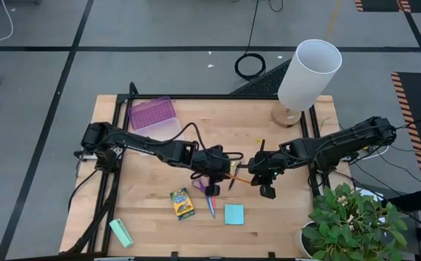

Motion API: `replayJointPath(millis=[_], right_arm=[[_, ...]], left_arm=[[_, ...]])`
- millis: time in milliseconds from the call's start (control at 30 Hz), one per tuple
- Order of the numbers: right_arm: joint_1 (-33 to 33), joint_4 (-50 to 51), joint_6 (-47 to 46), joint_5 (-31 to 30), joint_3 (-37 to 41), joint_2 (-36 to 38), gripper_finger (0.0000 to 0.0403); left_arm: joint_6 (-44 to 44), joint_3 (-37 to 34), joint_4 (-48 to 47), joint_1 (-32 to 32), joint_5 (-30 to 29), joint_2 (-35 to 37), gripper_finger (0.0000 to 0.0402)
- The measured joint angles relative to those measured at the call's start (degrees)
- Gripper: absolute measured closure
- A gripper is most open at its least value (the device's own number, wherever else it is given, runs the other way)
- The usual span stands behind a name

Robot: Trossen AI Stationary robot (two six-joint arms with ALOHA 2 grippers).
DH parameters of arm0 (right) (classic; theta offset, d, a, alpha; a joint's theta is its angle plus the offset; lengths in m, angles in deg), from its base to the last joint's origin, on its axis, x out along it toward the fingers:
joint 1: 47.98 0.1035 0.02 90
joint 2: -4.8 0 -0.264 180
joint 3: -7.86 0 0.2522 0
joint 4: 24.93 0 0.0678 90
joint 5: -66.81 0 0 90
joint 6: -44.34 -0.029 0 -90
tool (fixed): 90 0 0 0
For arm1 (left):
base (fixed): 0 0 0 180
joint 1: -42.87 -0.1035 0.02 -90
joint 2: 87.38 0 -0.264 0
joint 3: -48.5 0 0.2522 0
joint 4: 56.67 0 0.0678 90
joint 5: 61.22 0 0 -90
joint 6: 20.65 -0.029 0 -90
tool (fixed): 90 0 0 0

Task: Pack school essentials
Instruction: Put the orange pencil into the supply box

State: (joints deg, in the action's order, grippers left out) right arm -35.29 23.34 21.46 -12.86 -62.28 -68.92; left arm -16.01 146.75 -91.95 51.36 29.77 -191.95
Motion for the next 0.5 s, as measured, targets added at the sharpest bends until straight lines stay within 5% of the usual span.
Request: replayJointPath(millis=[233,500], right_arm=[[0.0,0.0,0.0,0.0,0.0,0.0,0.0383],[0.0,0.0,-0.4,0.0,0.0,0.0,0.0383]], left_arm=[[0.1,0.0,1.8,0.2,-0.9,0.0,0.0307],[-0.2,0.0,1.7,0.3,-0.9,0.0,0.0334]])
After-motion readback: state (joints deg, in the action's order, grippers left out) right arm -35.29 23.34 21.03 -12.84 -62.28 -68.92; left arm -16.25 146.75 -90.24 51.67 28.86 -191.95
